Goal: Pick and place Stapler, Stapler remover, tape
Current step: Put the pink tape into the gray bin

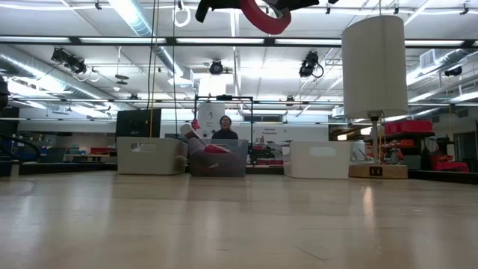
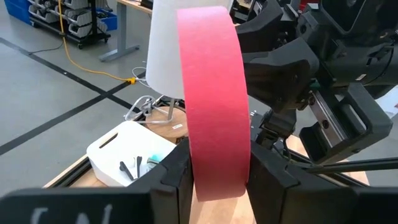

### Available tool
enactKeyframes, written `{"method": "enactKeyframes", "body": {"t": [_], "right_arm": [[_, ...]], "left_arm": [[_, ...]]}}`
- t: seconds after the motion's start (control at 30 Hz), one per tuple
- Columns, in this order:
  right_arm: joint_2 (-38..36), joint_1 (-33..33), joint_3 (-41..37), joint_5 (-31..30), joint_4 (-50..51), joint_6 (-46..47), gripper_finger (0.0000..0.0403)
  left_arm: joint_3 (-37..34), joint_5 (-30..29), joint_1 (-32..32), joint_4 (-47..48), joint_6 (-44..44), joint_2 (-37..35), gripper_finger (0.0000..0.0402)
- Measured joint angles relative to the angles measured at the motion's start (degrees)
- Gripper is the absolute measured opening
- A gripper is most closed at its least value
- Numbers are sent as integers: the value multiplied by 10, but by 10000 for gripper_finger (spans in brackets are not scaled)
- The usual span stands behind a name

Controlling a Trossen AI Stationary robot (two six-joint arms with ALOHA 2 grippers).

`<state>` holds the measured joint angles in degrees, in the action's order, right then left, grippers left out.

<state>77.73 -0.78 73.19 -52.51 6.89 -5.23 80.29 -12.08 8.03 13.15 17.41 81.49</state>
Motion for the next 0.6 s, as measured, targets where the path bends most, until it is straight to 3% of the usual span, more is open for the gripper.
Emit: {"method": "enactKeyframes", "body": {"t": [0.2,0.43,0.6], "right_arm": [[0,-2,0,7,-8,-29,123],[0,-3,0,31,-48,-63,192],[-3,-3,0,14,-55,-68,237]], "left_arm": [[0,-1,0,1,-3,-2,114],[0,-1,1,0,-3,-3,118],[0,-12,1,0,-16,-3,114]]}}
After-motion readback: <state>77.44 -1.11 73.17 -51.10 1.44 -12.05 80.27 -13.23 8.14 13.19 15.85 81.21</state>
